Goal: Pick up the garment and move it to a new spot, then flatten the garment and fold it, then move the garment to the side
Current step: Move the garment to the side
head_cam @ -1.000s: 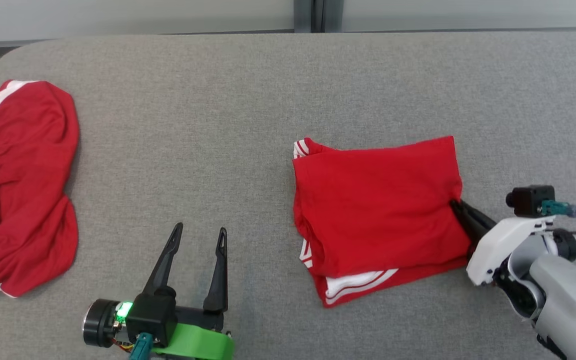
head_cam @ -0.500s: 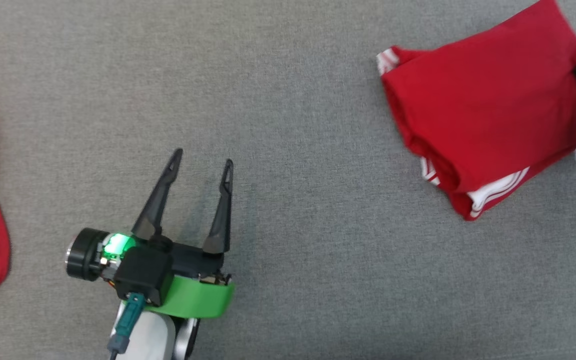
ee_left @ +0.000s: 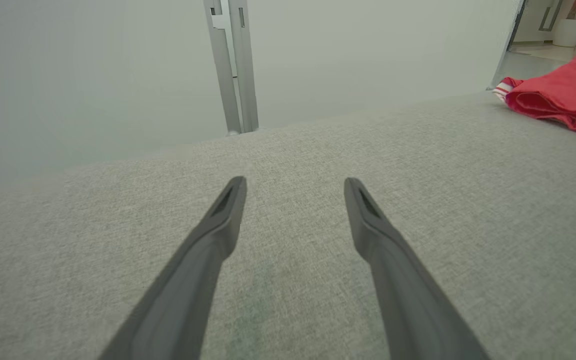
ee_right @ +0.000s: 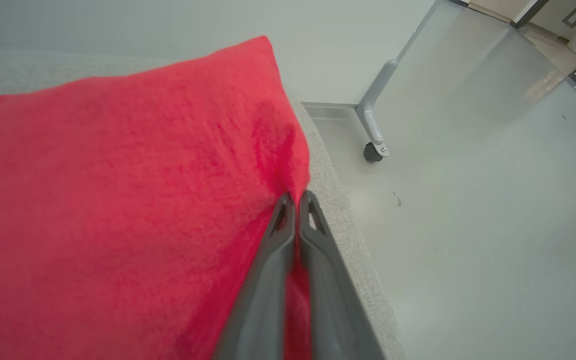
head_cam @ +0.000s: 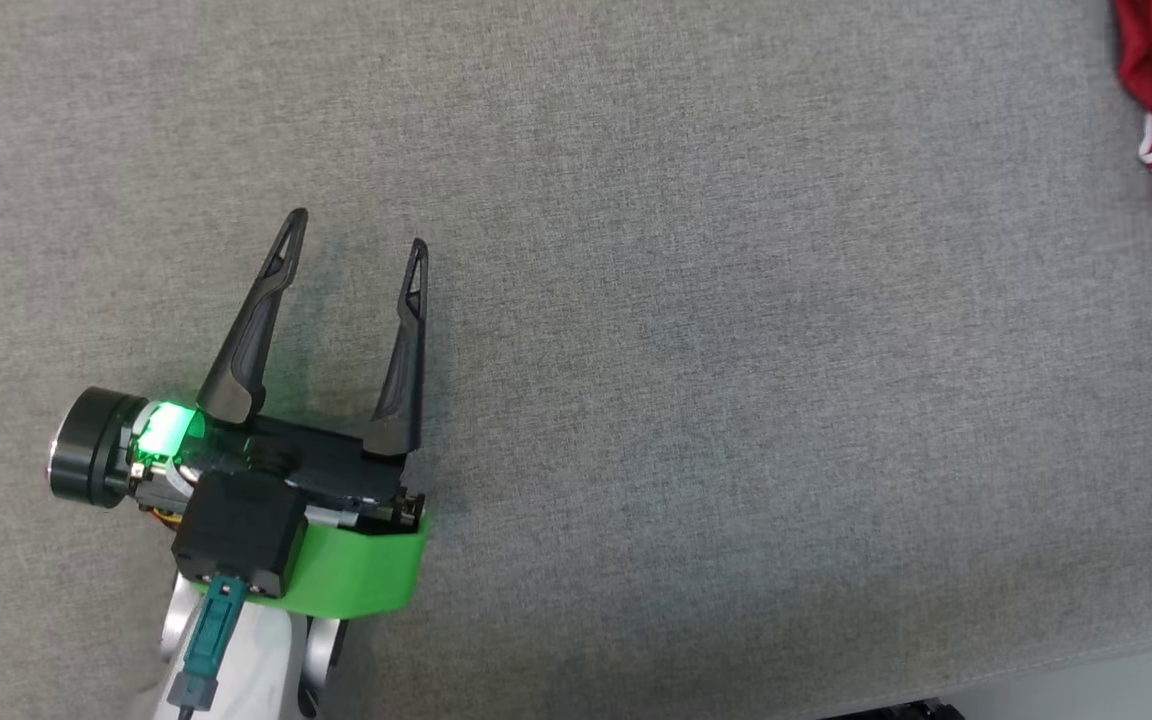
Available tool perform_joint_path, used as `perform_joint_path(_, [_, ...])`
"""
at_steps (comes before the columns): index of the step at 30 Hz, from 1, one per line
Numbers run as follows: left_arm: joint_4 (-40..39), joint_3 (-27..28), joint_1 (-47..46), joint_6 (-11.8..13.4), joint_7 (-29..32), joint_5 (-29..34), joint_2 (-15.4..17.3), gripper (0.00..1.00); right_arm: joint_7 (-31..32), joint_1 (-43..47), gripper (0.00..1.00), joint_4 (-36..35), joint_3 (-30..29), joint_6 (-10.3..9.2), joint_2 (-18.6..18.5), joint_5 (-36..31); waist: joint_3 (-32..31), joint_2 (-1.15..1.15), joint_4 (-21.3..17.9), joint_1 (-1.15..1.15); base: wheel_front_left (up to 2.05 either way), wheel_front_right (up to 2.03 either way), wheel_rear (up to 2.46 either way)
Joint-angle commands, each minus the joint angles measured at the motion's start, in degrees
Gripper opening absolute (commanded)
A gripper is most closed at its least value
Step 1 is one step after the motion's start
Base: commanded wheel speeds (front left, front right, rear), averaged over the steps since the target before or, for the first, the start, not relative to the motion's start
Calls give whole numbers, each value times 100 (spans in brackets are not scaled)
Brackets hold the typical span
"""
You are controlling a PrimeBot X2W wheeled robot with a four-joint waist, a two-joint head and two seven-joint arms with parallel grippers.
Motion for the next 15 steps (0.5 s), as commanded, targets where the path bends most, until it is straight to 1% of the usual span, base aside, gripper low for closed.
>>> perform_joint_path(1, [-24, -16, -98, 10, -2, 64, 71, 100, -41, -89, 0, 61, -40, -13, -96, -95, 281, 0, -101, -1, 0, 0, 0])
perform_joint_path(6, [53, -106, -143, 29, -1, 56, 109, 100, -5, -227, 0, 359, -95, -13, -216, -328, 239, 0, -10, -1, 0, 0, 0])
perform_joint_path(7, [86, -142, -157, 31, 0, 39, 91, 100, -23, -271, 25, 484, -109, -14, -237, -444, 174, 0, 37, -1, 0, 0, 0])
perform_joint_path(8, [108, -164, -168, 37, 0, 23, 74, 100, -41, -311, 100, 566, -121, -14, -224, -559, 110, 0, 72, -1, 0, 0, 0])
perform_joint_path(10, [142, -210, -151, 74, 0, -24, 37, 100, -73, -406, 100, 710, -154, -13, -139, -898, -70, 0, 144, -1, 0, 0, 0])
perform_joint_path(11, [167, -227, -121, 105, 0, -42, 19, 100, -87, -455, 100, 712, -163, -12, -84, -1192, -196, 0, 185, -1, 0, 0, 0])
perform_joint_path(12, [191, -241, -80, 119, -1, -62, 4, 100, -85, -505, 100, 636, -190, -12, -82, -1501, -294, 0, 212, -1, 0, 0, 0])
perform_joint_path(15, [331, -288, 72, 174, -1, -146, -55, 100, -84, -252, 100, 241, -555, -12, 256, -2281, -795, 0, 341, -1, 0, 0, 0])
